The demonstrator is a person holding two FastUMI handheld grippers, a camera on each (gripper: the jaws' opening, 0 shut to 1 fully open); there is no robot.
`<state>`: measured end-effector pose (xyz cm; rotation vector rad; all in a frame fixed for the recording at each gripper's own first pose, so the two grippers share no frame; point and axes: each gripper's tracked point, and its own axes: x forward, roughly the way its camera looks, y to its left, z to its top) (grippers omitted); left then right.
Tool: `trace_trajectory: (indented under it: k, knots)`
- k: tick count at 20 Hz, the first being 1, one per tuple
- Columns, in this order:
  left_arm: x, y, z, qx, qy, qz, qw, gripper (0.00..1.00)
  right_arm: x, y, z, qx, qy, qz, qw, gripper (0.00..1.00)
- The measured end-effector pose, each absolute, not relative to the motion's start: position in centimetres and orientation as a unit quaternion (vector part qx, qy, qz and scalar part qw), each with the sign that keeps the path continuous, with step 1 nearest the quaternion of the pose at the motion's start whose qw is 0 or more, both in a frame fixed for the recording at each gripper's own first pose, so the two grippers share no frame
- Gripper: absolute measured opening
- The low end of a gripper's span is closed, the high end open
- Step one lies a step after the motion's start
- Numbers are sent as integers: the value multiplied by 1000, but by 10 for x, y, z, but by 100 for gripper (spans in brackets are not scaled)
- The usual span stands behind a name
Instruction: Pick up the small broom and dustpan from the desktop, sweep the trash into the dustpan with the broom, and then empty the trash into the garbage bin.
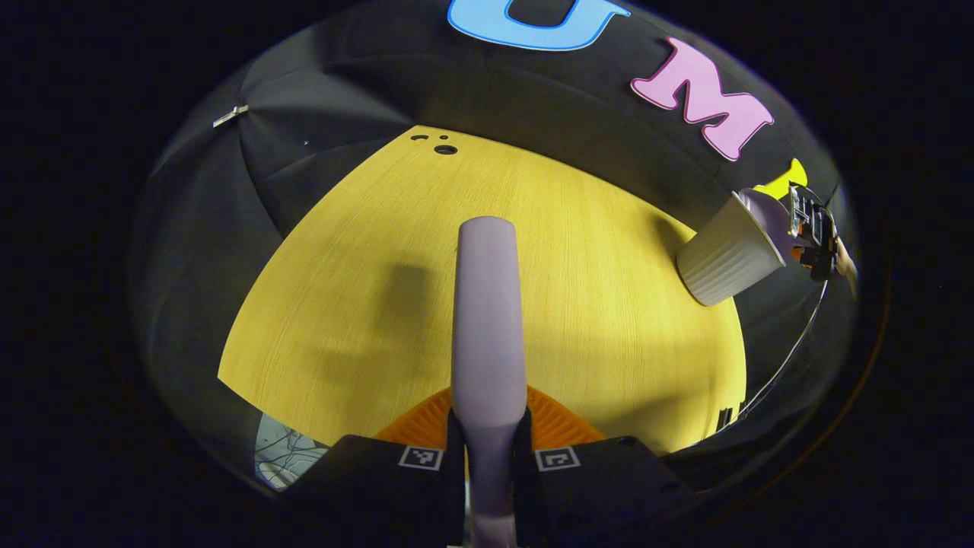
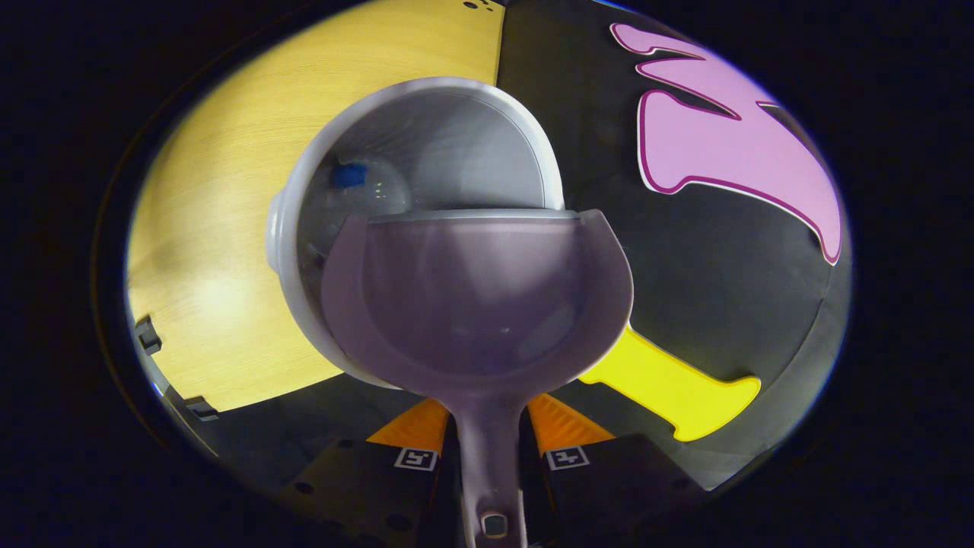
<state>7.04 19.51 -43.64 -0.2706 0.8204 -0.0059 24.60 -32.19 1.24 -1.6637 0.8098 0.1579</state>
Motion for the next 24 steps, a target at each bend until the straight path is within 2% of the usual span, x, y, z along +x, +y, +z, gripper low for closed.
trace_trajectory:
  k: [1,4,5,7,8,9,10,11,12,13,14,16,18,19,20,23,24]
  knots:
    - [71,195,-436,-132,397,-4,908,30,247,-322,14,-717,351,62,598,32]
    - [72,195,-434,-136,392,-4,910,29,240,-325,16,-702,354,43,617,41]
    - [72,194,-432,-136,390,-5,911,29,237,-326,18,-693,356,36,626,41]
    - [71,195,-429,-136,385,-5,913,30,230,-325,24,-670,360,25,648,33]
    - [70,196,-428,-136,383,-5,914,31,227,-326,28,-657,363,21,660,37]
    - [69,198,-426,-134,378,1,916,30,221,-328,34,-643,367,14,672,41]
    - [72,202,-422,-133,366,10,921,31,215,-330,40,-626,372,6,686,37]
    - [73,204,-416,-136,354,16,925,30,207,-331,45,-601,381,-3,703,41]
    - [74,206,-409,-141,344,20,928,30,198,-331,47,-569,389,-7,724,37]
    - [74,209,-405,-145,335,23,931,30,187,-326,51,-531,393,-11,751,41]
    - [73,213,-401,-146,329,25,933,30,181,-322,55,-499,393,-16,773,34]
    - [70,220,-395,-140,320,31,936,30,172,-318,60,-445,392,-21,805,37]
    - [69,221,-387,-135,307,31,941,30,157,-310,59,-395,391,-19,831,37]
    - [68,219,-383,-131,302,29,944,30,147,-304,60,-371,388,-18,843,33]
    - [67,218,-380,-127,297,26,946,28,145,-303,58,-351,385,-17,853,37]
    - [63,208,-372,-108,286,11,952,30,126,-293,55,-309,375,-12,874,33]
    - [63,203,-370,-102,285,4,953,30,115,-284,56,-293,369,-13,882,37]
